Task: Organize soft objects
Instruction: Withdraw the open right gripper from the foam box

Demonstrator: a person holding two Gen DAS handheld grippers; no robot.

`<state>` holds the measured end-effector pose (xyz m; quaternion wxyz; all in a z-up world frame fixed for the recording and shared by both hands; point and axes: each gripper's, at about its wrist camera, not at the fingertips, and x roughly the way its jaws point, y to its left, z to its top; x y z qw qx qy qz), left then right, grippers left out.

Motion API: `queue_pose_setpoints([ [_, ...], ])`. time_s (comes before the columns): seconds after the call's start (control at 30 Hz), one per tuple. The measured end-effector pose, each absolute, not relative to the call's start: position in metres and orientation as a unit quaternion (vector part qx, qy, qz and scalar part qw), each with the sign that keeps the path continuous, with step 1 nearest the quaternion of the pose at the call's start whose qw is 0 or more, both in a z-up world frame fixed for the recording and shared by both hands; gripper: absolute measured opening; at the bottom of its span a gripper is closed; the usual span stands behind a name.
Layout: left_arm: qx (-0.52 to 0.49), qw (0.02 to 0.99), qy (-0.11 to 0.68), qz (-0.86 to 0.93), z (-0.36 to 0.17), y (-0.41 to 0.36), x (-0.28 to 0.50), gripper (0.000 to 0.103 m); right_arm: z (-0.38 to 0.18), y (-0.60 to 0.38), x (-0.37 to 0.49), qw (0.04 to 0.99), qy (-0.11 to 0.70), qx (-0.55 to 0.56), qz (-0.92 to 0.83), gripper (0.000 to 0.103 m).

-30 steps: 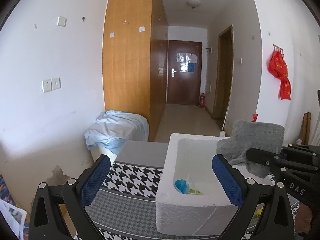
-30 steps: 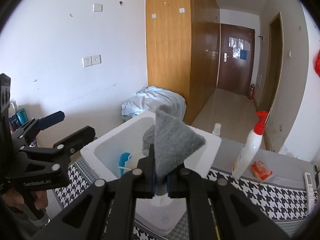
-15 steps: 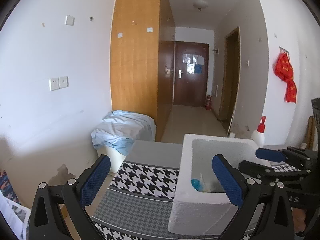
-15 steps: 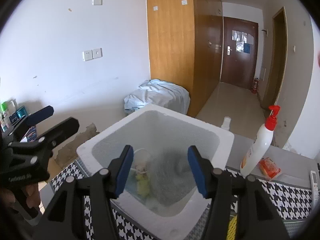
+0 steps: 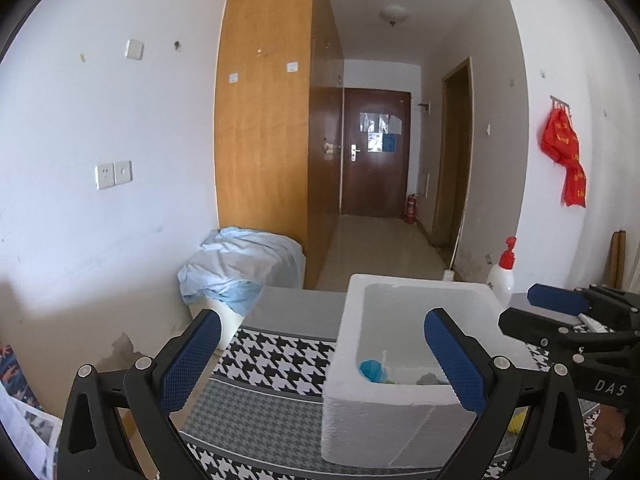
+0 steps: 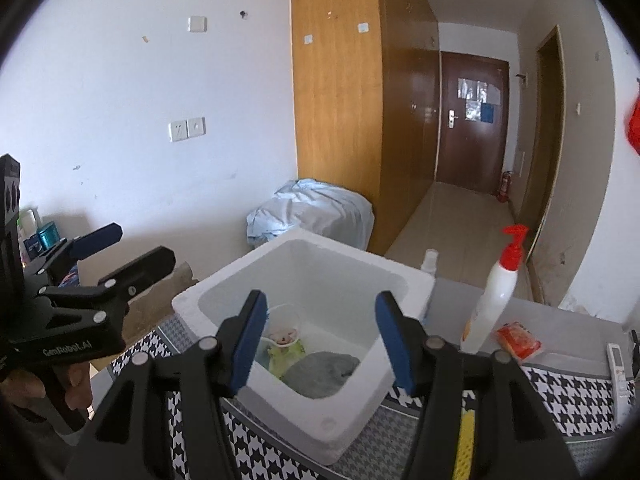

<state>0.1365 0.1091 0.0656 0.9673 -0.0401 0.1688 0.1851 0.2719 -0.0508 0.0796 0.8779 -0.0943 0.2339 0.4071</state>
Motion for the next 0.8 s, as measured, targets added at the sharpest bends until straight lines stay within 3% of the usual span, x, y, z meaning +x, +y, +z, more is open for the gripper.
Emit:
queue_pose_setpoints([
  [0.23, -0.028, 0.972, 0.162, 0.169, 0.073, 0.088, 0.132, 0.102, 0.087, -0.075, 0.261, 0.886, 0.22, -0.085, 0.4, 0.07],
  [0.63, -0.015, 0.979, 0.15, 0.139, 0.086, 0.053, 0.125, 0.102, 0.098, -0.114, 0.248, 0.897, 0.198, -0.067, 0.389, 0.073],
  [0.8, -0.011, 0.98, 0.148, 0.129, 0.087, 0.043, 0.123, 0.102, 0.101, -0.13, 0.243, 0.903, 0.186, -0.051, 0.383, 0.086],
])
